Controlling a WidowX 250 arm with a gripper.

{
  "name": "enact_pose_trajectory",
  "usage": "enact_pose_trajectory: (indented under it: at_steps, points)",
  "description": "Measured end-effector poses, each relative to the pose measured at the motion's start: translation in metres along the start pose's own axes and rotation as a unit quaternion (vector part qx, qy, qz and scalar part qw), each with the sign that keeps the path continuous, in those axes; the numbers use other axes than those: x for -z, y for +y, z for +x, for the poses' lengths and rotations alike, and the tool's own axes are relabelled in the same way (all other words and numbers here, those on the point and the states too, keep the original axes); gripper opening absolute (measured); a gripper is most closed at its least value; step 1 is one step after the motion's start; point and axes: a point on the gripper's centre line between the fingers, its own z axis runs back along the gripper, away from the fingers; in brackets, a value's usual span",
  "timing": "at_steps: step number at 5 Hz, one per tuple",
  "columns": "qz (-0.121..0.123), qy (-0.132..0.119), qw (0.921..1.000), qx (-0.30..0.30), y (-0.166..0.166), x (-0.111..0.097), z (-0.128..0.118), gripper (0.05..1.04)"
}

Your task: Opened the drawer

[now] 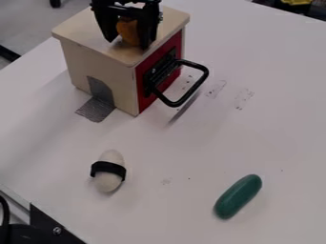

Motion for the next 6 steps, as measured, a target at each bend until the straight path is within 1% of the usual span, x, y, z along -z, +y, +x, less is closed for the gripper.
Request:
enact_pose_trajectory:
  at_steps: [1, 2, 3, 5, 6]
  points:
    - [-0.001, 0.010, 0.9999, -0.002, 0.000, 0.005, -0.002, 1.000]
    - [0.011, 0.022, 0.9997, -0.004, 0.003, 0.003, -0.009, 1.000]
    - [0.024, 0.026, 0.9994, -0.006, 0.005, -0.014, -0.016, 1.000]
    - [0.029, -0.015, 0.9995, -0.003, -0.001, -0.079, -0.022, 1.000]
    - [0.019, -0.029, 0.9993, 0.012, -0.021, -0.091, -0.031, 1.000]
